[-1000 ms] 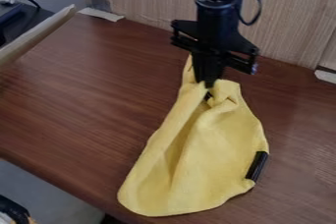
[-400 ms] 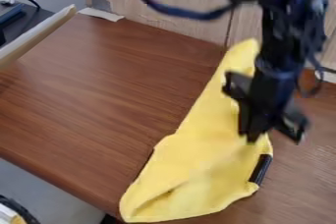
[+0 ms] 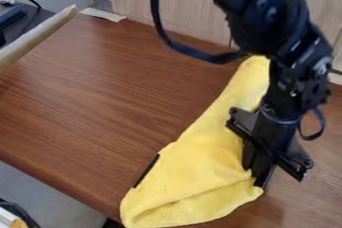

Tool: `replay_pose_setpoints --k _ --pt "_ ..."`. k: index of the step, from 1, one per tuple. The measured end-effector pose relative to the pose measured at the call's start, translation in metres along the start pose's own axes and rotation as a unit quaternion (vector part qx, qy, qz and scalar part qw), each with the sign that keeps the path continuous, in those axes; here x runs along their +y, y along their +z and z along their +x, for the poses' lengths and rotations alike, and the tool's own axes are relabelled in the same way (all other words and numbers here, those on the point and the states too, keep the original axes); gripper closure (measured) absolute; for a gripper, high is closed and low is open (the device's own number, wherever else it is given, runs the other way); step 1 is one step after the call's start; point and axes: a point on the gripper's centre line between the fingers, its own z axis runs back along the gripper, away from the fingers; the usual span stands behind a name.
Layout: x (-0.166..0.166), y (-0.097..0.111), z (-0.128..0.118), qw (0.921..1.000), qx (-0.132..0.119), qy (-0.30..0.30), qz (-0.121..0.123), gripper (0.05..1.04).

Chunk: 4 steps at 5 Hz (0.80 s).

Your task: Fold the cloth top to bottom

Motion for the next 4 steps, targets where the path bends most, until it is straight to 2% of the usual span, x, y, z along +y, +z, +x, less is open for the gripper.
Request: replay_pose_setpoints --k 1,2,3,4 --pt "-0.001 -0.001 -0.001 1.0000 -0.006 0.006 -0.004 1.005" --pt "0.006 0.003 -0.007 0.9996 -0.004 0.023 -0.017 0.854" --pt "0.014 0.018 -0.004 0.9992 -0.018 0.031 -0.014 0.595" --pt "0.019 0.026 -0.007 0.9992 -0.013 0.036 -0.009 0.287"
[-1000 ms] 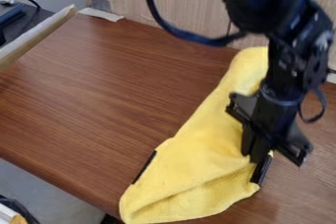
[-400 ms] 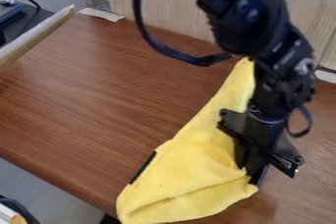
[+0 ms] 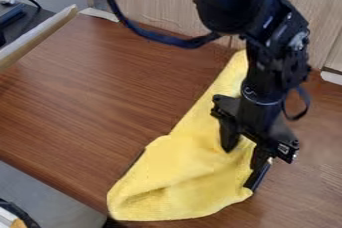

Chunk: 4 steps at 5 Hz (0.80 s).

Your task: Fold the cloth top to bottom

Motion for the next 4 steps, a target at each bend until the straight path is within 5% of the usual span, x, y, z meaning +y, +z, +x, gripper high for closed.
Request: replay_pose_setpoints --k 1,4 --pt "0.006 0.013 0.003 0.9999 -0.012 0.008 -0.001 0.070" --pt "0.025 0.082 0.010 0.9968 -0.072 0.035 -0.006 0.079"
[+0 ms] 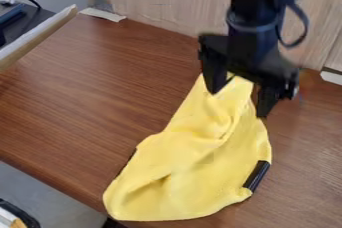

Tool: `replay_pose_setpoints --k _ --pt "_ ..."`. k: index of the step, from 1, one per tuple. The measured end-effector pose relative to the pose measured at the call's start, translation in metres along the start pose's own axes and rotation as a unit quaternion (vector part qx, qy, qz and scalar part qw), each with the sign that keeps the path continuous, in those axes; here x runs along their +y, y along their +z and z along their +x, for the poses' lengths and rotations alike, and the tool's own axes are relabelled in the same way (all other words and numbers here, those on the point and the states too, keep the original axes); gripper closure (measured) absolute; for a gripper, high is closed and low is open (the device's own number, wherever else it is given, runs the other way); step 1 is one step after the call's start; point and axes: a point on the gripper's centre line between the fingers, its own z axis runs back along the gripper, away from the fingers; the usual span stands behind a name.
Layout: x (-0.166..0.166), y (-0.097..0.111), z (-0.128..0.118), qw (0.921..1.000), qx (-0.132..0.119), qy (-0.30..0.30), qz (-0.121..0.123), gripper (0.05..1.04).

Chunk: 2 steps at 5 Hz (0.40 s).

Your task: Fold the cloth top to bottom

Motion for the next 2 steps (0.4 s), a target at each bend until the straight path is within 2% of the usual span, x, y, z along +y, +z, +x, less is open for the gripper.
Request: replay_pose_setpoints --k 1,2 --pt "0.0051 0.0128 0.0004 1.0000 -0.009 0.001 -0.001 0.079" --pt "0.0097 0.0218 0.0032 0.9996 -0.029 0.000 -0.006 0.081"
